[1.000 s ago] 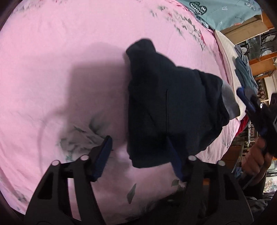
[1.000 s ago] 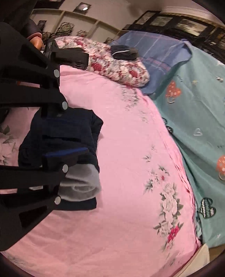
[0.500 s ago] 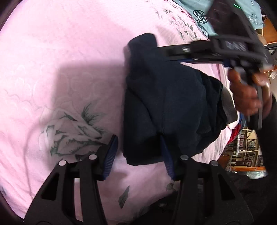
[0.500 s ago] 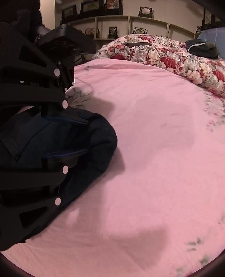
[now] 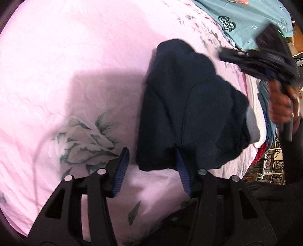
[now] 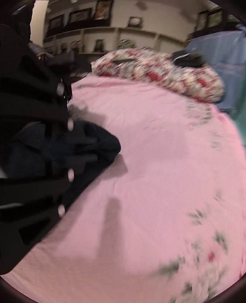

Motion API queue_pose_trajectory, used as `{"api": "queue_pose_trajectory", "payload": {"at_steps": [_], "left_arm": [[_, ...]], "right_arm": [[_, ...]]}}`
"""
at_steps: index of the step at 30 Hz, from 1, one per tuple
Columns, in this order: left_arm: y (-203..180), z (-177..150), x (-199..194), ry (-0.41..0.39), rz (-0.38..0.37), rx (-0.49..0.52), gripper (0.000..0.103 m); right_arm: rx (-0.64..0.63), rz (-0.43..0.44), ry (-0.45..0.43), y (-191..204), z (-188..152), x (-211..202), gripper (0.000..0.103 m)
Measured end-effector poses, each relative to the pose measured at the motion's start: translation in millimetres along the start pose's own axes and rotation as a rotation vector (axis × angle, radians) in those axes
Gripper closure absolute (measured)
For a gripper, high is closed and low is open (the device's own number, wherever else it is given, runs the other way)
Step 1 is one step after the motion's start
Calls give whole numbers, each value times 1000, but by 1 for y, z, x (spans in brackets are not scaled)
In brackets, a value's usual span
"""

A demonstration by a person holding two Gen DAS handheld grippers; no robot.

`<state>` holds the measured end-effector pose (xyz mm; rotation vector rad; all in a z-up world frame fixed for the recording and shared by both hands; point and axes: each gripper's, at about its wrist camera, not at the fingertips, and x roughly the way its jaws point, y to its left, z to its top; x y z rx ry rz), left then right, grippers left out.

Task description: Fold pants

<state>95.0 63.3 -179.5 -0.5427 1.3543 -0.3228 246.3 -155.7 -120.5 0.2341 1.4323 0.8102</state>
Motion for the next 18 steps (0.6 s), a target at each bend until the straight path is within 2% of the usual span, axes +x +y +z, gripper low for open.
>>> {"api": "queue_pose_trajectory", "payload": {"at_steps": [2, 3, 5, 8, 10, 11, 13, 16, 18], "left_arm": [[-2, 5, -5, 3, -8, 10, 52], [-4, 7, -8, 4, -2, 28, 52], [-11, 13, -8, 13, 9, 65, 52], [-19, 21, 1, 59, 7, 103, 51], [-21, 24, 9, 90, 11, 122, 51], [-21, 25, 12, 97, 15, 127, 51], [-19, 28, 15, 121, 9, 125, 49], [-21, 30, 16, 141, -11, 138, 41], [-24, 31, 19, 164, -14, 167, 38]], "right_arm": [[8, -49, -109, -5, -26, -43, 59], [23, -66, -118, -9, -41, -58, 59], [71, -105, -106, -19, -68, -68, 59], [128, -130, -32, -28, -106, -51, 59], [164, -104, -6, -28, -124, -30, 80], [171, -118, -2, -23, -130, -20, 94], [105, -177, -86, -1, -138, -36, 95], [39, -111, -278, 25, -165, -93, 96], [47, -112, -305, 25, -192, -99, 96]]}}
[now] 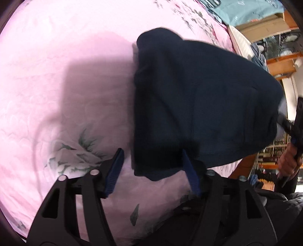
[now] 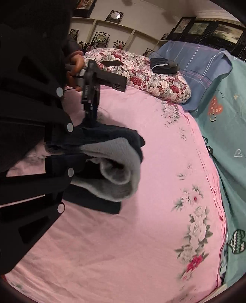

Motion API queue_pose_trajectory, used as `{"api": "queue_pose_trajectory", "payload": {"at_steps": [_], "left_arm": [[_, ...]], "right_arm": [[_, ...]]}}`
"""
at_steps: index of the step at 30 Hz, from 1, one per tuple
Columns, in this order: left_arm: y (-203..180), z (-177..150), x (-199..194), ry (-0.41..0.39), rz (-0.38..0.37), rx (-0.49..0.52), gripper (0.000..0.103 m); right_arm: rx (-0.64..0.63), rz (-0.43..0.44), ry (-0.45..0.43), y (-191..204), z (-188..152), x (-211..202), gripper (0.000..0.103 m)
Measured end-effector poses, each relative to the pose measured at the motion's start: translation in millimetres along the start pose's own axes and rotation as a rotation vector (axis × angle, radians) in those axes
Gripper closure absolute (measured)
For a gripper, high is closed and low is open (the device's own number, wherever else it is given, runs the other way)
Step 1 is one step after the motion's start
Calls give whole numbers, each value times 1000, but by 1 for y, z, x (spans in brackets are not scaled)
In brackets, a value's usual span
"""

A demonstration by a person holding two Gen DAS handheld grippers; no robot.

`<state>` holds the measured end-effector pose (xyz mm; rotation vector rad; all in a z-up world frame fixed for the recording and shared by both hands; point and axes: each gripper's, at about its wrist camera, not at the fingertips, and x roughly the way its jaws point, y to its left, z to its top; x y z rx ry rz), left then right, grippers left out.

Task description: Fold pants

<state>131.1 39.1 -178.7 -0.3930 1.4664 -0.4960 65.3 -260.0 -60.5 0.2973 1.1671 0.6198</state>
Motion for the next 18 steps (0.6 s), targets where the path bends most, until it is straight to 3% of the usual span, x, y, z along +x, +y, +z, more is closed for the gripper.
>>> {"api": "queue_pose_trajectory", "payload": {"at_steps": [3, 4, 5, 7, 9, 11, 14, 16, 18], "left_arm": [[-4, 1, 9, 34, 13, 30, 36], [-5, 2, 11, 43, -4, 30, 36], [-7, 2, 11, 51, 2, 40, 36], [-14, 4, 3, 42, 40, 83, 38], [-17, 8, -8, 19, 43, 103, 38], [-16, 13, -17, -3, 43, 107, 38], [-8, 21, -13, -7, 49, 81, 38], [1, 25, 1, 31, 33, 50, 38], [4, 28, 7, 27, 5, 31, 38]], "right_arm": [[123, -186, 110, -40, -43, 35, 91], [179, -219, 146, -53, -52, 45, 89], [231, -195, 135, -59, -56, 46, 86], [251, -136, 45, -51, -50, 28, 81], [206, -133, -75, -38, -41, 4, 57], [189, -163, -128, -38, -32, -3, 53], [226, -198, -87, -58, -25, 14, 52], [264, -90, 13, -72, -22, 42, 52], [255, -47, 47, -74, -16, 55, 83]]}}
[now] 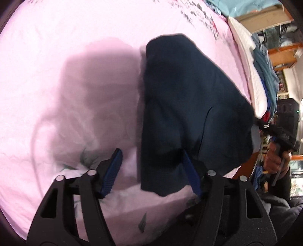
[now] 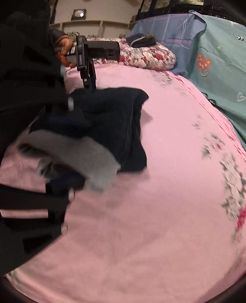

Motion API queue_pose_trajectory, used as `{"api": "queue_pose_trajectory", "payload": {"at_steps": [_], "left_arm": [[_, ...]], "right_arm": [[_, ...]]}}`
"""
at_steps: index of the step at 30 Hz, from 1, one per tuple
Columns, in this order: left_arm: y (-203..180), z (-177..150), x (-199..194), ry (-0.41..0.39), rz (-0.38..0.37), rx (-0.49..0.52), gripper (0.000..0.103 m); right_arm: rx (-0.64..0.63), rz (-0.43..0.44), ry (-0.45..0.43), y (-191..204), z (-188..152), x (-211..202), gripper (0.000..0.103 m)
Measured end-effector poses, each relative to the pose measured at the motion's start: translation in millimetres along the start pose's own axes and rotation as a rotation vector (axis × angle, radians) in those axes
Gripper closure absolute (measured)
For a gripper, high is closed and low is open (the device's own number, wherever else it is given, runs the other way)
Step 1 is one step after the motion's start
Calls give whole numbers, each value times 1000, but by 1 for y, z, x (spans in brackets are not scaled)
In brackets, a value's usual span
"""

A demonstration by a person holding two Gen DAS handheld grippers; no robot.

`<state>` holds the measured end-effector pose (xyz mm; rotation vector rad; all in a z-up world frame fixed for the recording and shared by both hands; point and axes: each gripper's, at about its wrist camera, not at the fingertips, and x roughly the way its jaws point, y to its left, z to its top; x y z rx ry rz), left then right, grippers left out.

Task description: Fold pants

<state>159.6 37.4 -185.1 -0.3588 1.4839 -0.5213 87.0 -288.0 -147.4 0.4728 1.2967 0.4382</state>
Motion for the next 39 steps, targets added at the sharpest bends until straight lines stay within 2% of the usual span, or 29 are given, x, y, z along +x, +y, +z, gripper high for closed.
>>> {"api": "queue_pose_trajectory", "payload": {"at_steps": [1, 3, 4, 6, 7, 9, 10, 11, 13, 15, 16, 17, 19, 20, 21, 22, 23, 24, 25, 26, 29, 30, 31, 32, 33, 35, 37, 39], "left_arm": [[0, 1, -1, -4, -6, 1, 41], [2, -2, -10, -38, -36, 14, 61], [2, -4, -13, -52, -24, 20, 62], [4, -8, -18, -73, 11, 23, 62], [5, -9, -17, -72, 22, 16, 62], [11, -12, -16, -69, 23, -6, 59], [11, -12, -16, -69, 20, -9, 56], [12, -14, -18, -71, 26, -6, 52], [11, -17, -22, -79, 70, 13, 51], [6, -18, -26, -101, 96, 12, 51], [6, -20, -30, -114, 115, 12, 51], [4, -21, -33, -131, 129, 18, 51], [2, -27, -43, -171, 128, 36, 51], [1, -29, -44, -182, 118, 46, 51], [-4, -31, -43, -185, 115, 61, 51], [-8, -31, -39, -180, 123, 77, 51], [-10, -34, -36, -169, 137, 93, 51], [-13, -36, -29, -150, 149, 110, 51], [-14, -38, -26, -143, 148, 111, 51], [-12, -40, -22, -136, 138, 96, 51], [-3, -45, -21, -148, 105, 42, 51], [-1, -46, -21, -155, 90, 22, 51], [1, -45, -19, -160, 83, 8, 51], [4, -47, -18, -164, 80, -4, 51], [7, -49, -17, -168, 78, -21, 51], [9, -51, -18, -189, 75, -36, 51], [10, -54, -18, -205, 83, -44, 51], [12, -55, -16, -204, 89, -56, 51]], "right_arm": [[-44, -3, -3, 13, 5, 3, 87], [-186, 14, -64, 52, 15, -9, 90], [-232, 47, -106, 65, 18, -19, 90], [-248, 78, -160, 65, 22, -33, 90], [-234, 55, -155, 60, 23, -30, 90], [-165, -145, -52, 25, 19, -3, 85], [-134, -213, 0, 12, 18, 8, 81], [-91, -233, 33, -1, 15, 15, 72], [-61, -218, 40, 2, 20, 6, 62], [-109, -251, 18, 25, 31, -12, 59], [-154, -271, -20, 43, 36, -23, 59], [-199, -255, -69, 61, 39, -31, 58], [-292, -133, -127, 94, 50, -35, 58], [-353, -75, -116, 116, 57, -23, 58], [-409, -99, -95, 133, 62, -9, 59], [-475, -178, -86, 151, 66, 5, 59], [-536, -222, -90, 165, 70, 16, 59], [-575, -175, -70, 174, 75, 27, 59], [-588, -94, -2, 179, 82, 45, 59], [-596, -65, 61, 181, 87, 63, 59], [-669, -191, 186, 181, 103, 128, 59], [-686, -198, 212, 179, 109, 142, 61], [-689, -176, 233, 177, 114, 150, 70], [-677, -129, 290, 175, 121, 162, 92], [-676, -128, 311, 176, 125, 165, 93], [-721, -107, 279, 187, 126, 159, 94], [-763, -131, 264, 177, 120, 176, 94], [-681, -93, 265, 157, 121, 182, 92]]}}
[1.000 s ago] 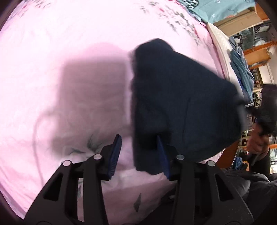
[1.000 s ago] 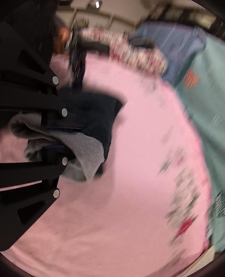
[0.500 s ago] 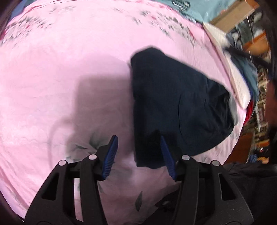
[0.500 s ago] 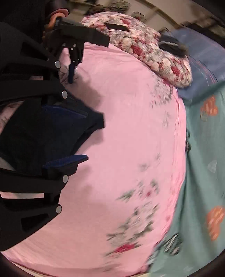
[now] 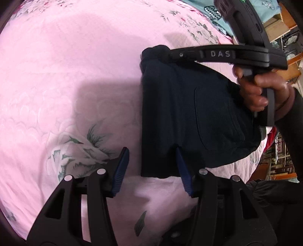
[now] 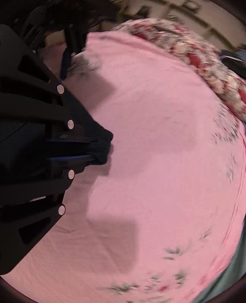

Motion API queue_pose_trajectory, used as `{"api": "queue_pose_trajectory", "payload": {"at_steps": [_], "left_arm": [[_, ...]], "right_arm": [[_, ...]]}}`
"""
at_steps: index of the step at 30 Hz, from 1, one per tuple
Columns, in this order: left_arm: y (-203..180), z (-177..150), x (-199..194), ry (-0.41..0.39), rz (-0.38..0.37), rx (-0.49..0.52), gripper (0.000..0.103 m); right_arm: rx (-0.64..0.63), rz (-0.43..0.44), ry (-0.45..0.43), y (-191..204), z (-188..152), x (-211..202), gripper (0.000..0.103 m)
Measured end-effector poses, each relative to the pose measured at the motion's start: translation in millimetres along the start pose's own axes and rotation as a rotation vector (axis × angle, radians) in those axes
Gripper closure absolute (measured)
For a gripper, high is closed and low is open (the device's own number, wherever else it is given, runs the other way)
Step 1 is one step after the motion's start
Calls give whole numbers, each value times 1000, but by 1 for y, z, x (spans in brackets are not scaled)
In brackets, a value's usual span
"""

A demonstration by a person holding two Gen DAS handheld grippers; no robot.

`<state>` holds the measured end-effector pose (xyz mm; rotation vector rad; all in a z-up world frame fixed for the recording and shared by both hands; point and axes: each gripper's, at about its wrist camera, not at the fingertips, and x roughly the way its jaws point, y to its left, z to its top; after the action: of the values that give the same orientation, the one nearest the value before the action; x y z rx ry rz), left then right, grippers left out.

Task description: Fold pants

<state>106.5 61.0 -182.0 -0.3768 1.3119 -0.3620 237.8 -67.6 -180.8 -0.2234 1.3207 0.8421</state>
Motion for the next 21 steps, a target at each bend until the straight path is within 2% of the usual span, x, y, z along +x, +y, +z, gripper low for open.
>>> {"api": "queue_pose_trajectory", "payload": {"at_steps": [1, 3, 5, 6, 8, 12, 16, 18, 19, 20, 21], "left_arm": [[0, 0, -1, -3, 0, 5, 51], [-1, 1, -7, -6, 11, 16, 45], [-1, 1, -12, -7, 33, 8, 45], [-4, 1, -15, -7, 40, 11, 45], [-7, 3, -22, -14, 70, 39, 45], [-18, 8, -23, -9, 132, 115, 45], [-33, 8, -15, 7, 151, 137, 45], [-35, 8, -13, 10, 155, 146, 45], [-36, 9, -12, 13, 153, 146, 45], [-37, 9, -11, 16, 149, 147, 45], [-35, 9, -8, 22, 144, 150, 40]], "right_arm": [[28, 14, -9, -3, 0, -4, 90], [56, 21, -50, 0, -1, -30, 78], [57, 4, -148, 4, -11, -71, 73], [56, 22, -209, 8, -20, -95, 72], [62, 61, -272, 13, -36, -126, 72], [75, 108, -343, 28, -82, -161, 71], [95, 155, -322, 35, -131, -164, 66], [135, 195, -279, 33, -159, -148, 66], [153, 181, -255, 27, -172, -137, 65], [184, 115, -190, 17, -186, -113, 62], [208, 63, -149, 10, -193, -97, 67]]}}
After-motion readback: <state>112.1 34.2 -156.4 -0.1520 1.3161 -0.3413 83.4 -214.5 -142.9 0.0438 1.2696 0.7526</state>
